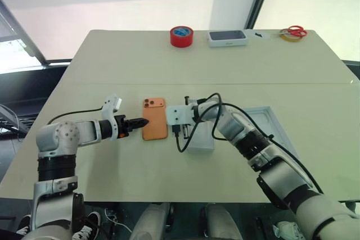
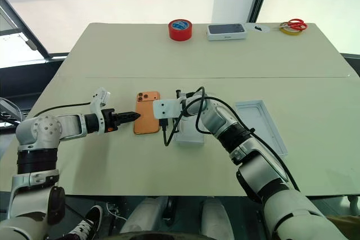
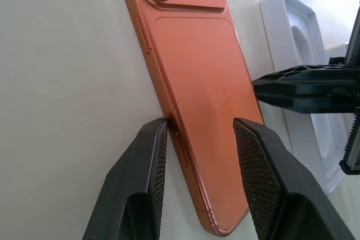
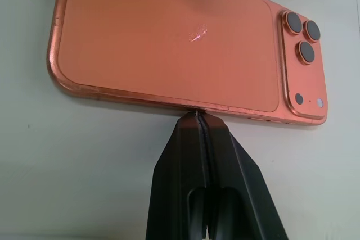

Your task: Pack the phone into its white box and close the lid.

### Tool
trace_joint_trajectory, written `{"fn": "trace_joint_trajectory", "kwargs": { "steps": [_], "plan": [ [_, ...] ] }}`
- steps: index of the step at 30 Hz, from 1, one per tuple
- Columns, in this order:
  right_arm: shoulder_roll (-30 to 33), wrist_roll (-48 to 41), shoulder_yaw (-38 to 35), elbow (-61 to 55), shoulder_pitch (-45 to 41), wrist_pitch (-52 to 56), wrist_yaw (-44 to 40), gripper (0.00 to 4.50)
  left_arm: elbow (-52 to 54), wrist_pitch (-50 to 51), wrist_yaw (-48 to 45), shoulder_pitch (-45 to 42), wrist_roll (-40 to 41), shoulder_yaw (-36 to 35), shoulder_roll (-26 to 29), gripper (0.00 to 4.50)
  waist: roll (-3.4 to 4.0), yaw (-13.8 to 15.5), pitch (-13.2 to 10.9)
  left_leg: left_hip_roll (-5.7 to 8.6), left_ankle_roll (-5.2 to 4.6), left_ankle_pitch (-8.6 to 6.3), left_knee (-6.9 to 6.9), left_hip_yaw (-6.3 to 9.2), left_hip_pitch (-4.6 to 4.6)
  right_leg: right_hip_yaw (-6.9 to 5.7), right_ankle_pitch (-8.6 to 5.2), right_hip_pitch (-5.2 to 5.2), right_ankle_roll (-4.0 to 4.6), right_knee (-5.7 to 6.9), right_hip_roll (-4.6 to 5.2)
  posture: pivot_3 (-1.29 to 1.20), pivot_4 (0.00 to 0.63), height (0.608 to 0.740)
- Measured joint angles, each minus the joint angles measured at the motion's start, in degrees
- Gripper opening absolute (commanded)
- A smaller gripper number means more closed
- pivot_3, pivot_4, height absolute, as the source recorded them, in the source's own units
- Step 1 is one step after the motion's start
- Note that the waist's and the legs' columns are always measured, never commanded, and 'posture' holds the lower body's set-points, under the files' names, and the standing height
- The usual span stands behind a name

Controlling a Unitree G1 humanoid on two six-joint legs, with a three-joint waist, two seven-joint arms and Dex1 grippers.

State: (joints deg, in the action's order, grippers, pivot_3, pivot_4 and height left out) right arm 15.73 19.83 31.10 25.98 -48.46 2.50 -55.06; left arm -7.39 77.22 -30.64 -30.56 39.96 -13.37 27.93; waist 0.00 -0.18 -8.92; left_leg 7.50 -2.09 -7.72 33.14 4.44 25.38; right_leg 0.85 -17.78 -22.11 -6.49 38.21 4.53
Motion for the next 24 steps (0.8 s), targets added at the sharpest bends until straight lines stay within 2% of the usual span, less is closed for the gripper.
{"fn": "trace_joint_trajectory", "kwargs": {
  "steps": [8, 14, 18, 24],
  "plan": [
    [0.2, 0.4, -1.2, -1.1, 0.9, 1.6, -0.5, 0.04, -2.0, 2.5, 0.0, -3.1, -2.1, 0.6, -1.3, 1.97, 0.02, 0.8, 0.1, 0.0, 0.03, 0.02, -0.01, 0.0, -0.03, 0.01, 0.0, 0.02, 0.01, 0.0, 0.0, 0.0, 0.15, 0.74],
    [0.5, 0.8, -2.1, -1.1, 1.1, 1.6, -0.5, 0.04, -3.7, 4.3, 0.1, -4.3, -2.7, -1.6, -3.7, 1.97, 0.04, 1.0, 0.1, 0.01, 0.05, 0.03, -0.01, 0.01, -0.03, 0.0, 0.0, 0.05, 0.01, 0.0, 0.01, 0.0, 0.15, 0.74],
    [-1.2, 1.0, -1.6, -1.1, 1.1, 1.4, -0.3, 0.04, -6.4, 6.5, -1.7, -5.0, -0.2, -2.5, -9.3, 1.97, -0.02, 0.6, 0.1, -0.02, 0.05, 0.03, -0.02, 0.01, 0.03, 0.0, 0.0, -0.06, 0.0, -0.02, -0.01, 0.0, 0.15, 0.74],
    [-1.3, 1.2, -1.6, -1.2, 1.2, 0.6, -0.3, 0.04, -7.1, 7.2, -1.8, -5.1, 0.1, -2.9, -8.4, 1.97, -0.06, -0.6, 0.1, -0.08, 0.13, 0.08, -0.16, 0.03, 0.06, 0.0, -0.01, -0.15, 0.01, -0.02, -0.06, 0.0, 0.15, 0.74]
  ]
}}
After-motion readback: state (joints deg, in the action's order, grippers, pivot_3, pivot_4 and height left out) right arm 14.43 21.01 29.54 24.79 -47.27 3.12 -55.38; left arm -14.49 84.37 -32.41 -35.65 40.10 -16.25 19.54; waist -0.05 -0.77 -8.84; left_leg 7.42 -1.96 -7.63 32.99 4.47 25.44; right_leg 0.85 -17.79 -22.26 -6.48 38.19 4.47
